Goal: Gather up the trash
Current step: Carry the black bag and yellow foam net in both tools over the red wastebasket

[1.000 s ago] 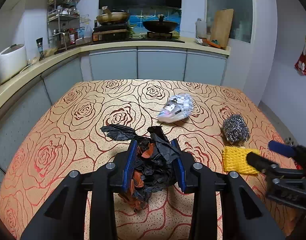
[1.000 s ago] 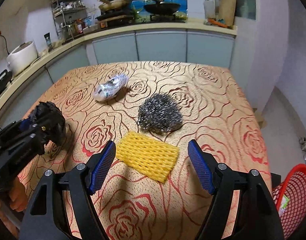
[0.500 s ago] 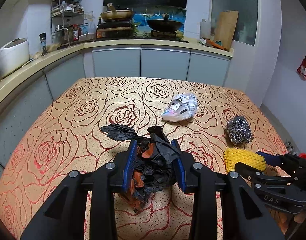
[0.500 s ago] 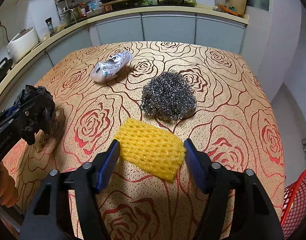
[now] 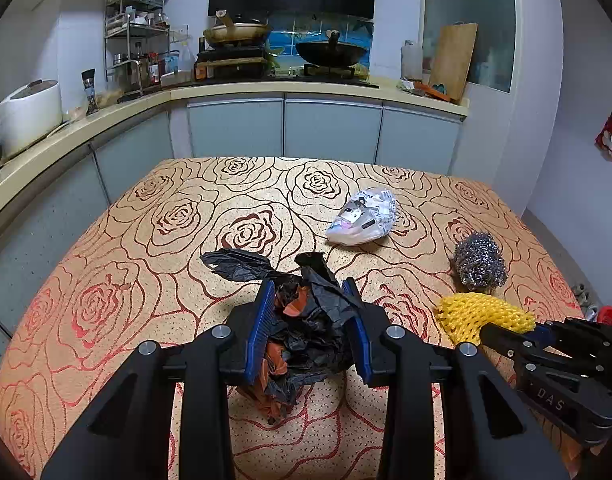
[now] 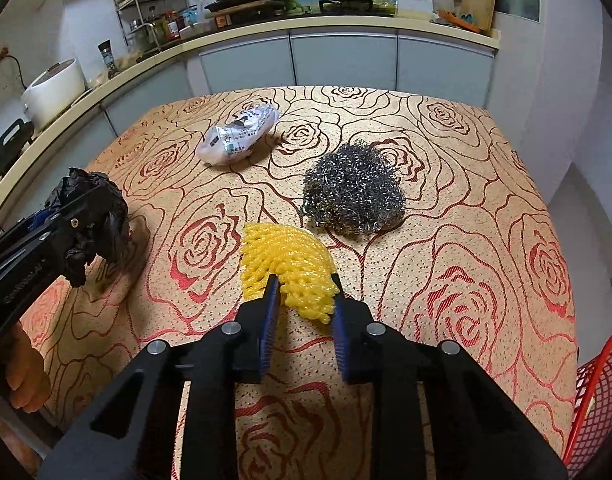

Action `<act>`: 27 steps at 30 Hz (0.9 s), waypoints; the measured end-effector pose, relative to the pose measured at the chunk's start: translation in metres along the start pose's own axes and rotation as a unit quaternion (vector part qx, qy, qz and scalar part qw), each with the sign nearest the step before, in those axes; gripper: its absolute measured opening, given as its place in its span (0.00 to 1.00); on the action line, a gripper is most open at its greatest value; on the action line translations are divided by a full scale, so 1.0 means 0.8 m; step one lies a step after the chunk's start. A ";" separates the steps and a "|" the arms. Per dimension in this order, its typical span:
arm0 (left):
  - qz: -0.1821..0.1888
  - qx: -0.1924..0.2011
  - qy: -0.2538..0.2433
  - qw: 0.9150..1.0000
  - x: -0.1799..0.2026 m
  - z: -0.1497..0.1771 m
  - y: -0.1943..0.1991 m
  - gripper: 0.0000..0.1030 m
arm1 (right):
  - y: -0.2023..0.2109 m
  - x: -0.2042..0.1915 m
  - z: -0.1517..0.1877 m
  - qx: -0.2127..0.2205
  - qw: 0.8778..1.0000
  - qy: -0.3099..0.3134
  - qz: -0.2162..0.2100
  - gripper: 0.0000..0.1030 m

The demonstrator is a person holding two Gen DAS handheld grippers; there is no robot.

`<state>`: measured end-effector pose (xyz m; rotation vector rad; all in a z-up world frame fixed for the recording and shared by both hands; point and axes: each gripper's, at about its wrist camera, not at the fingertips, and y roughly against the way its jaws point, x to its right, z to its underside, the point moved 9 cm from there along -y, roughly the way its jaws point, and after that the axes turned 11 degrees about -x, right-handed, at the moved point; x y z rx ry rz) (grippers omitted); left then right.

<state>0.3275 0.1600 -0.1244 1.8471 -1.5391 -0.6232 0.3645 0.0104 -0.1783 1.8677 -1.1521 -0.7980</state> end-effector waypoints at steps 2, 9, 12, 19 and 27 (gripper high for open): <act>-0.001 0.003 -0.001 1.000 0.000 -0.001 0.002 0.33 | 0.005 -0.001 0.000 0.005 1.000 -0.002 0.000 0.22; -0.007 0.019 -0.004 1.000 -0.001 -0.009 0.020 0.33 | 0.043 -0.008 -0.011 0.038 0.999 0.005 0.006 0.22; -0.007 0.029 -0.005 1.000 -0.001 -0.015 0.033 0.33 | 0.060 -0.008 -0.017 0.053 0.999 0.004 0.005 0.22; -0.009 0.051 -0.007 0.999 -0.002 -0.028 0.064 0.33 | 0.106 -0.009 -0.025 0.092 0.996 -0.002 0.005 0.22; -0.008 0.073 -0.017 0.997 0.010 -0.038 0.097 0.33 | 0.146 0.000 -0.023 0.122 0.992 -0.012 0.010 0.22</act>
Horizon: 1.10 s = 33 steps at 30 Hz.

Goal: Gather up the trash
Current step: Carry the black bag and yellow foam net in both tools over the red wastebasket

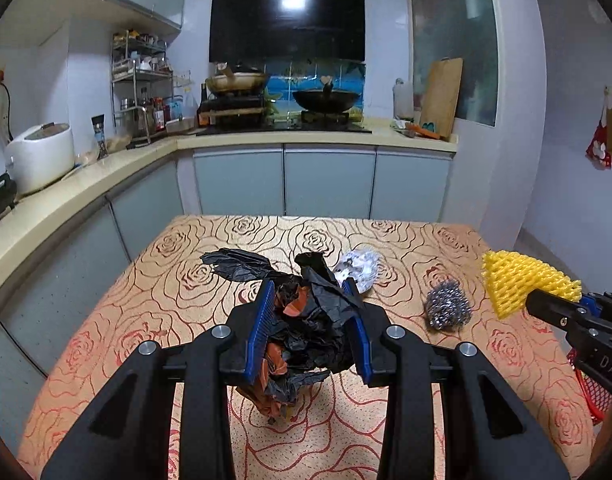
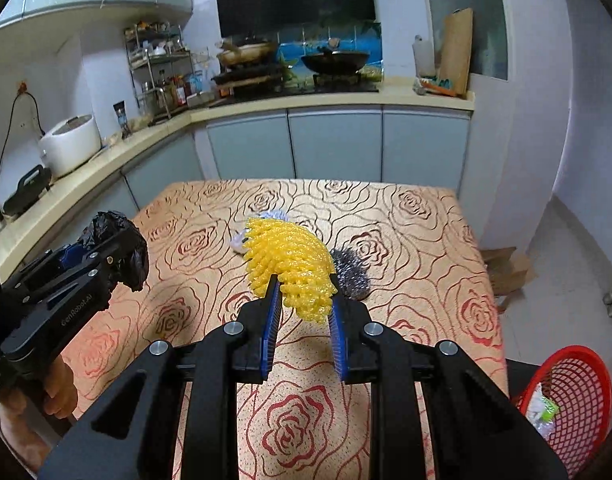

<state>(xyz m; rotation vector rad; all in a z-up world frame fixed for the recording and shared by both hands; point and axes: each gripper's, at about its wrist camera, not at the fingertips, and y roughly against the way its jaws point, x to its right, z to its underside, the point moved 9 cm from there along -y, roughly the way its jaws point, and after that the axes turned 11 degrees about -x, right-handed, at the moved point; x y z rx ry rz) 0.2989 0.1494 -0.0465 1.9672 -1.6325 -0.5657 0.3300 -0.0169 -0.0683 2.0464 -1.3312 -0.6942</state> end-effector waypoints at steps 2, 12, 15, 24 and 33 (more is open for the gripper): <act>0.001 0.004 -0.003 1.000 0.004 -0.002 0.005 0.33 | 0.011 0.005 -0.002 0.008 1.000 -0.004 0.005 0.22; 0.019 0.025 -0.027 0.999 0.046 -0.017 0.033 0.33 | 0.061 0.053 -0.002 0.044 0.998 -0.041 0.027 0.22; 0.027 0.031 -0.035 0.999 0.062 -0.020 0.040 0.33 | 0.072 0.067 0.000 0.051 0.997 -0.051 0.034 0.22; 0.063 0.046 -0.070 0.995 0.127 -0.024 0.060 0.33 | 0.110 0.122 0.016 0.069 0.992 -0.086 0.064 0.22; 0.108 0.053 -0.106 0.987 0.204 -0.016 0.074 0.33 | 0.147 0.180 0.038 0.084 0.984 -0.122 0.097 0.22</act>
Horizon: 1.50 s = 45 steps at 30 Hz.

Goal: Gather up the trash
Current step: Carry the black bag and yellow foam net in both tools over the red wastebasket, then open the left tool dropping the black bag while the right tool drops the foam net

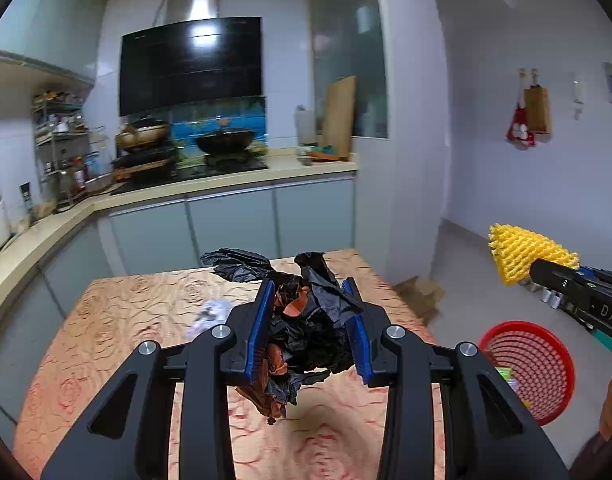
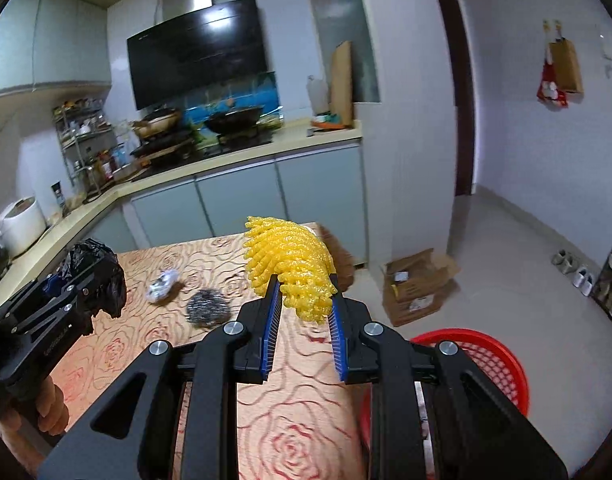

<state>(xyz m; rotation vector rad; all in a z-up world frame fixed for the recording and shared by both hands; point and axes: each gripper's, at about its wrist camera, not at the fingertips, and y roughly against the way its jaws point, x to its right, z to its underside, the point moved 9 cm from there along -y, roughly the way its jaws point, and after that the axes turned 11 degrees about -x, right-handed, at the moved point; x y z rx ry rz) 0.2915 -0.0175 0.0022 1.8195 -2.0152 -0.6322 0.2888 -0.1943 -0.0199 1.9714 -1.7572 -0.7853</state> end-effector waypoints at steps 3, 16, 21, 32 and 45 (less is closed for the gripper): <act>0.018 -0.001 -0.012 1.000 0.027 -0.001 -0.004 0.33 | 0.010 0.025 0.004 0.004 1.000 -0.013 0.014 0.22; 0.097 -0.008 -0.067 0.993 0.154 0.005 -0.015 0.33 | 0.038 0.119 0.027 0.010 0.996 -0.060 0.063 0.22; 0.138 -0.019 -0.075 0.987 0.200 0.011 -0.024 0.33 | 0.043 0.150 0.041 0.004 0.994 -0.077 0.081 0.22; 0.231 -0.081 -0.082 0.966 0.280 0.047 -0.064 0.33 | 0.024 0.201 0.076 -0.032 0.987 -0.092 0.124 0.22; 0.260 -0.138 -0.105 0.950 0.319 0.093 -0.101 0.33 | -0.036 0.213 0.119 -0.110 0.980 -0.088 0.138 0.24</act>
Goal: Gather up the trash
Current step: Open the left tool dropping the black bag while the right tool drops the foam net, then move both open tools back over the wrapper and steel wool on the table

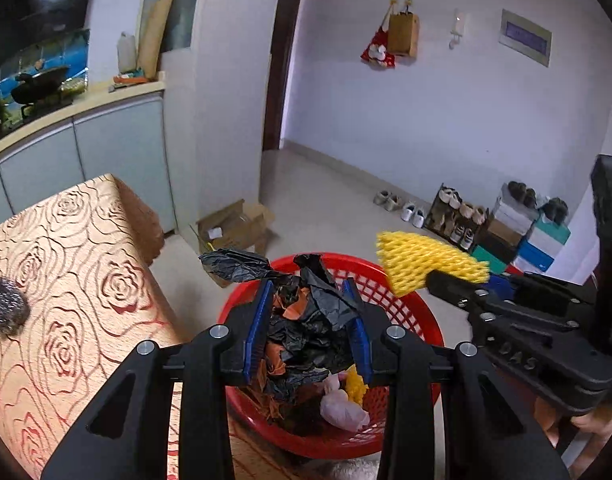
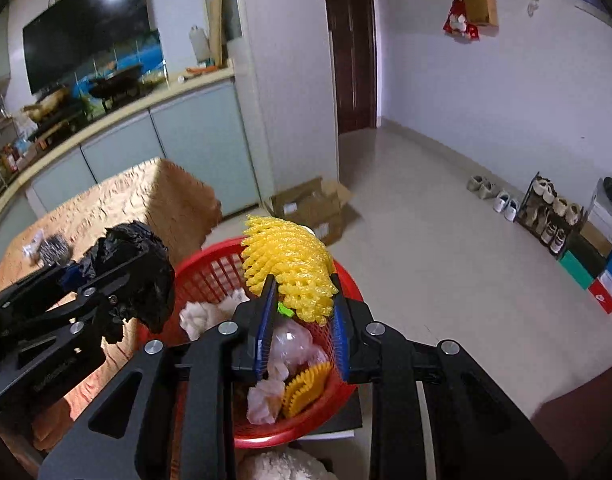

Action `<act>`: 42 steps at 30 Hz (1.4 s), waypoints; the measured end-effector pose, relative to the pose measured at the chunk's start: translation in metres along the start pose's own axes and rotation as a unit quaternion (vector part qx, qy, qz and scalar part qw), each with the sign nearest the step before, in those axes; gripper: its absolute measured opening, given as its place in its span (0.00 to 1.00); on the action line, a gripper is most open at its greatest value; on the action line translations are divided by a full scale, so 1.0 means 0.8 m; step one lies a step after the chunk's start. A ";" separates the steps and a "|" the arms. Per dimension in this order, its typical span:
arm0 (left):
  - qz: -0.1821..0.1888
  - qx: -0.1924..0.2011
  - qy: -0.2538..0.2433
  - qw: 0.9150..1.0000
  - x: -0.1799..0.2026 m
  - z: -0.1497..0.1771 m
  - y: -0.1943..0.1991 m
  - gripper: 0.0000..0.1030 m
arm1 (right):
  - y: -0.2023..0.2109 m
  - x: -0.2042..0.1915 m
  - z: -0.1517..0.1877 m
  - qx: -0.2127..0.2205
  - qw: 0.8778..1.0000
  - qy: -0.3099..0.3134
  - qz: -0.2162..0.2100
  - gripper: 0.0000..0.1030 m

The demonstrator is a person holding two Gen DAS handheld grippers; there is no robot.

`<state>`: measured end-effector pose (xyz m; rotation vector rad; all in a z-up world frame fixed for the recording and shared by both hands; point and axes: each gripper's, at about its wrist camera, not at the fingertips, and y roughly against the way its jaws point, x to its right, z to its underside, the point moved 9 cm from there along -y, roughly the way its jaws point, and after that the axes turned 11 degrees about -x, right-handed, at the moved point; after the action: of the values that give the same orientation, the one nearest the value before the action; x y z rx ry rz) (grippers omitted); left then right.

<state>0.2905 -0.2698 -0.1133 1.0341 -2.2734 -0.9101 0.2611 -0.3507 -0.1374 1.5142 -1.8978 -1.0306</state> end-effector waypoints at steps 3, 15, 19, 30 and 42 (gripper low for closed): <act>0.009 -0.004 -0.005 1.000 0.004 0.001 -0.003 0.37 | -0.006 -0.001 0.003 -0.005 1.000 0.003 0.003 0.28; 0.022 0.012 0.006 1.000 0.000 -0.005 0.020 0.63 | 0.001 -0.004 0.004 0.000 1.000 0.000 -0.013 0.43; 0.009 0.024 0.006 1.000 -0.005 -0.008 0.033 0.65 | 0.008 -0.007 0.003 0.004 1.000 0.001 -0.017 0.48; -0.032 0.053 0.023 0.998 -0.041 -0.009 0.077 0.70 | 0.025 -0.010 0.007 0.015 1.000 -0.006 -0.022 0.51; -0.073 0.076 0.046 0.993 -0.086 0.003 0.118 0.71 | 0.058 -0.048 -0.007 0.053 0.998 0.006 -0.038 0.52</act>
<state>0.2860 -0.1683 -0.0559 1.2954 -2.2414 -0.7386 0.2477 -0.3104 -0.0938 1.6590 -1.9262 -0.9649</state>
